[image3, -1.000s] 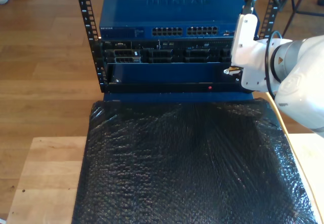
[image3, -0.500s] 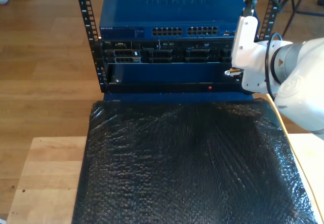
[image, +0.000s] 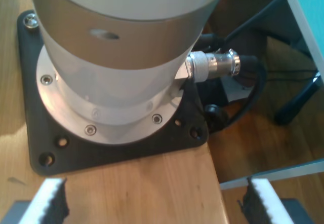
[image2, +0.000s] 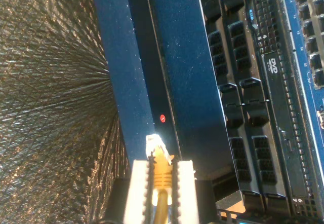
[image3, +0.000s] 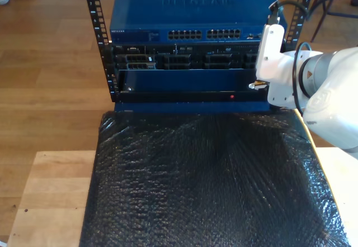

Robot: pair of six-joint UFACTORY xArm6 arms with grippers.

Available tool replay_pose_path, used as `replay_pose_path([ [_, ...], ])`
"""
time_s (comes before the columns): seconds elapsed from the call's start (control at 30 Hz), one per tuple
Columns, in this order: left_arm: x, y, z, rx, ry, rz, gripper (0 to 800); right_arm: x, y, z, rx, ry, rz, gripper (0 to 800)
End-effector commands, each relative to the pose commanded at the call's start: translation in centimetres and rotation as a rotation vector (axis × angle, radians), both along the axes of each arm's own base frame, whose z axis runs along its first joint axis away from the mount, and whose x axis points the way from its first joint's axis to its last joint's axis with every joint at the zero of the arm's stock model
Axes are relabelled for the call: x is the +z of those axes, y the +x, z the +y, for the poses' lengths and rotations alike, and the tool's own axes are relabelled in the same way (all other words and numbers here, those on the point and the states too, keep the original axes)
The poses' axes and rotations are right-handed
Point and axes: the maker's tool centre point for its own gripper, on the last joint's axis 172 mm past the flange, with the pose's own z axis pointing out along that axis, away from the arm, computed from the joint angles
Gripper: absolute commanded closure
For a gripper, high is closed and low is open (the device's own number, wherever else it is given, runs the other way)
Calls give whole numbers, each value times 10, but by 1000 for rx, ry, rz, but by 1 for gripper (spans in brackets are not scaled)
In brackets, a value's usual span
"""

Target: Grab the cable and plug it in

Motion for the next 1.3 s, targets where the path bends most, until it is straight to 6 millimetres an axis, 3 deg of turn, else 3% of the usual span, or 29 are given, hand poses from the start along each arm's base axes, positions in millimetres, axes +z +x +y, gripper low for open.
replay_pose_path([
  [0.37, -24, -6, 20, 25, 107, -77, 0, -2, -1, -1, 7, -12, 0, 798],
  [0.53, -51, -2, 22, -8, 186, -123, 0, -11, -5, -3, 8, -19, 16, 798],
  [0.73, -54, -2, 25, -3, 203, -134, 0, -9, -4, -7, -2, -30, -3, 798],
  [0.87, -67, -3, 13, -12, 178, -137, 0, -9, -2, -17, -24, -54, -35, 798],
  [0.97, -72, 1, 19, -21, 201, -159, 0, -8, -3, -17, -24, -53, -38, 798],
  [1.17, -74, 13, 13, 6, 174, -209, 0, -19, -10, -17, -23, -58, -22, 798],
  [1.3, -75, 13, 12, 4, 171, -210, 0, -3, -5, -17, -34, -63, -75, 798],
])
